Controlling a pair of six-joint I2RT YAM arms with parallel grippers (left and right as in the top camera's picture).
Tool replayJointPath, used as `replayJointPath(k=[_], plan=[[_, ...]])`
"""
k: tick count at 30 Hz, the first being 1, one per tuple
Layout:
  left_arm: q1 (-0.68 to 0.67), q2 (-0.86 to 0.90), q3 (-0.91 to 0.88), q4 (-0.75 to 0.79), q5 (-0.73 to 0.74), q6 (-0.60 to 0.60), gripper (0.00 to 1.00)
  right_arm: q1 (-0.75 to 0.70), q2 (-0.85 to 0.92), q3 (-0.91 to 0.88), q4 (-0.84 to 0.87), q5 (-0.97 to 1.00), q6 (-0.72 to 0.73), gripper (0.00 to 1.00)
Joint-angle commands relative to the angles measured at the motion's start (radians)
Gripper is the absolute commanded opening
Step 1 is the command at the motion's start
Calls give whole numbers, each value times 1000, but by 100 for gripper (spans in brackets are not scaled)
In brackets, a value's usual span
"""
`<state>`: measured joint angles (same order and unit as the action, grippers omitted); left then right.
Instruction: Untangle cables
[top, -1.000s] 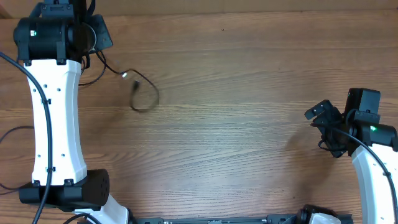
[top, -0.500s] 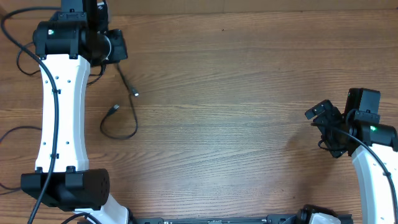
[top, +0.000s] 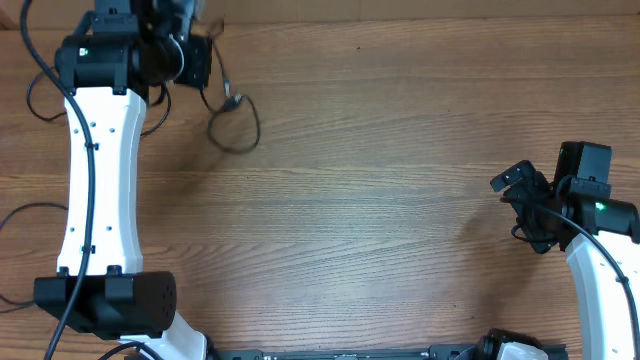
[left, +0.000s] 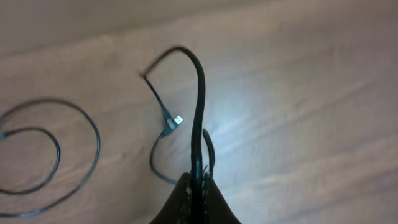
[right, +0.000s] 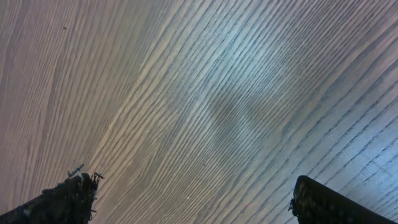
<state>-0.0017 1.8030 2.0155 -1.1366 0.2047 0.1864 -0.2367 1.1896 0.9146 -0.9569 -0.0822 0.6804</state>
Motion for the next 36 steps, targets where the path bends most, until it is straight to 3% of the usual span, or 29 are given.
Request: replayJointPath(k=[1, 4, 7, 14, 19, 23, 24, 25, 31, 36], plan=[[4, 9, -101, -18, -49, 106, 4, -6, 2, 1, 9, -2, 3, 100], [4, 9, -224, 19, -56, 106, 12, -6, 2, 1, 9, -2, 3, 100], [4, 9, -338, 69, -56, 101, 9, -6, 2, 1, 6, -2, 3, 100], [3, 9, -632, 208, -55, -54, 13, -6, 2, 1, 7, -2, 3, 100], [3, 9, -721, 223, -56, -136, 24, -6, 2, 1, 10, -2, 3, 100], [3, 9, -727, 222, -60, -204, 46, -6, 2, 1, 10, -2, 3, 100], [3, 9, -727, 222, -72, -224, 67, -6, 2, 1, 10, -2, 3, 100], [3, 9, -727, 221, -95, -250, 100, -6, 2, 1, 10, -2, 3, 100], [3, 8, -598, 57, -253, -286, 99, -6, 2, 1, 11, -2, 3, 100], [3, 7, -306, -163, -471, -414, 100, -6, 2, 1, 18, -2, 3, 100]])
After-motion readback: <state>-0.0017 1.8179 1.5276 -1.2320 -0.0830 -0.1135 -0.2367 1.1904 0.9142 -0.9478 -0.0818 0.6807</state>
